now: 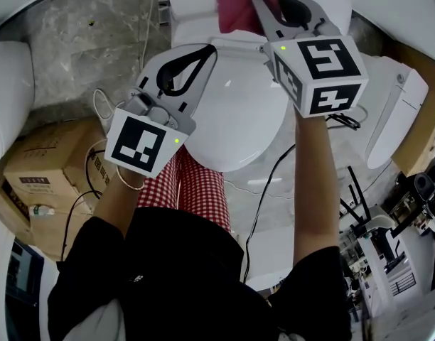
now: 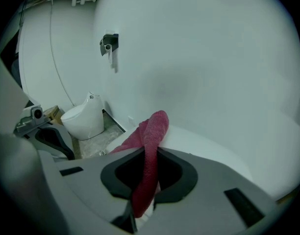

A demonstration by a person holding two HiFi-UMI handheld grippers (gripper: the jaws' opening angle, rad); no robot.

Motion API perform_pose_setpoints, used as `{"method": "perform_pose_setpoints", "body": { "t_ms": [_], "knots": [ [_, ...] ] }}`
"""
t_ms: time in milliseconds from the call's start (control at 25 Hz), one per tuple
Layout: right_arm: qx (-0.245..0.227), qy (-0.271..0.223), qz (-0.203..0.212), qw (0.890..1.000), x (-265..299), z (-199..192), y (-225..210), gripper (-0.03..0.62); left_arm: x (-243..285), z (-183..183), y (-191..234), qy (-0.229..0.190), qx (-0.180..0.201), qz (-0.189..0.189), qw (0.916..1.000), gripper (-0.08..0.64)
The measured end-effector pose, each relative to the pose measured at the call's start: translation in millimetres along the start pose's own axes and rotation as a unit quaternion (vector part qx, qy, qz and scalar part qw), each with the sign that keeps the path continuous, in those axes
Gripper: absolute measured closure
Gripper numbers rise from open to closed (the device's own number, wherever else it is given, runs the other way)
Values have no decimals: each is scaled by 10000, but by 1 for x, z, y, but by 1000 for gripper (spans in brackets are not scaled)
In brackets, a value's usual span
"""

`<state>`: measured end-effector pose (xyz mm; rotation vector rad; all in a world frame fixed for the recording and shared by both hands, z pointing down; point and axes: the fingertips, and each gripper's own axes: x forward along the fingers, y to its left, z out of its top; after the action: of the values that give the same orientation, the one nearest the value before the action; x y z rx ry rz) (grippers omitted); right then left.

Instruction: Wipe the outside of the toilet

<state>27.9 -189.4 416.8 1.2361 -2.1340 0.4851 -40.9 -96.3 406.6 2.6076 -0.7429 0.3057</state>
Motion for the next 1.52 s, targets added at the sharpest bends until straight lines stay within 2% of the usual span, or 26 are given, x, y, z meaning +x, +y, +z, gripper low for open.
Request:
{"method": "perform_pose_setpoints", "body": {
  "t_ms": [680, 1520],
  "knots": [
    [-12, 12, -501, 9987, -25, -21, -42, 537, 9, -5, -18, 78, 85, -134, 9998, 551],
    [185, -1, -988, 9949, -54, -44, -89, 537, 15, -9, -26, 138, 77, -137, 9998, 551]
  ]
}}
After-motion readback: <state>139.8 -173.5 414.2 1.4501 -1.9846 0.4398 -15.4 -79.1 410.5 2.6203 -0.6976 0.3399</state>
